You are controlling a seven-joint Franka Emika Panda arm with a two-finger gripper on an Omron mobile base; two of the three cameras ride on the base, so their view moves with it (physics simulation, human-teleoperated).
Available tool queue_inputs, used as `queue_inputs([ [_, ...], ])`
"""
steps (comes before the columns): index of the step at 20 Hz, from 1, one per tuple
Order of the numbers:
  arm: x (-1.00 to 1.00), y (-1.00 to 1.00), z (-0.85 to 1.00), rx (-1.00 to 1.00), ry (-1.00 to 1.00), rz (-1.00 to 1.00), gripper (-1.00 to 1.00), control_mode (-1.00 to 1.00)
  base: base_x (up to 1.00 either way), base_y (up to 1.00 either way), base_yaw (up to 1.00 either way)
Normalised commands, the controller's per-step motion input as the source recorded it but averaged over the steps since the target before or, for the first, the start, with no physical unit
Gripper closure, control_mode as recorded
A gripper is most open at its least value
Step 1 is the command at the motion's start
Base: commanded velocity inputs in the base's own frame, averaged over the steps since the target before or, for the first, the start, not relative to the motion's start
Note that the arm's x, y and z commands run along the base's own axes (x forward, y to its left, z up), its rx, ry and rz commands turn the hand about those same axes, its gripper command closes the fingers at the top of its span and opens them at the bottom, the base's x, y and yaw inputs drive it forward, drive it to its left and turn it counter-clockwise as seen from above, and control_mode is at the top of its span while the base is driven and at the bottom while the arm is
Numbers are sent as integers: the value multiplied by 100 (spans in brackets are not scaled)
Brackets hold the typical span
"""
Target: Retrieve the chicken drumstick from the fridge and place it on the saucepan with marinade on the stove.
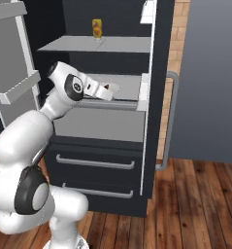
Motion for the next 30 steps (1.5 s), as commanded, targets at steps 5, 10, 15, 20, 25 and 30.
queue_inputs([
  [5, -20, 81, 13, 21, 14, 44, -100, -100, 0, 0, 0],
  [10, -48, 43, -8, 25, 4, 52, -100, -100, 0, 0, 0],
  [15, -64, -2, -65, 32, -11, 37, -100, -100, 0, 0, 0],
  [20, -7, 0, -4, 2, -5, 2, -100, -100, 0, 0, 0],
  [25, 0, 6, 0, 0, 0, -1, -100, -100, 0, 0, 0],
  [30, 0, 0, 0, 0, 0, 0, -100, -100, 0, 0, 0],
])
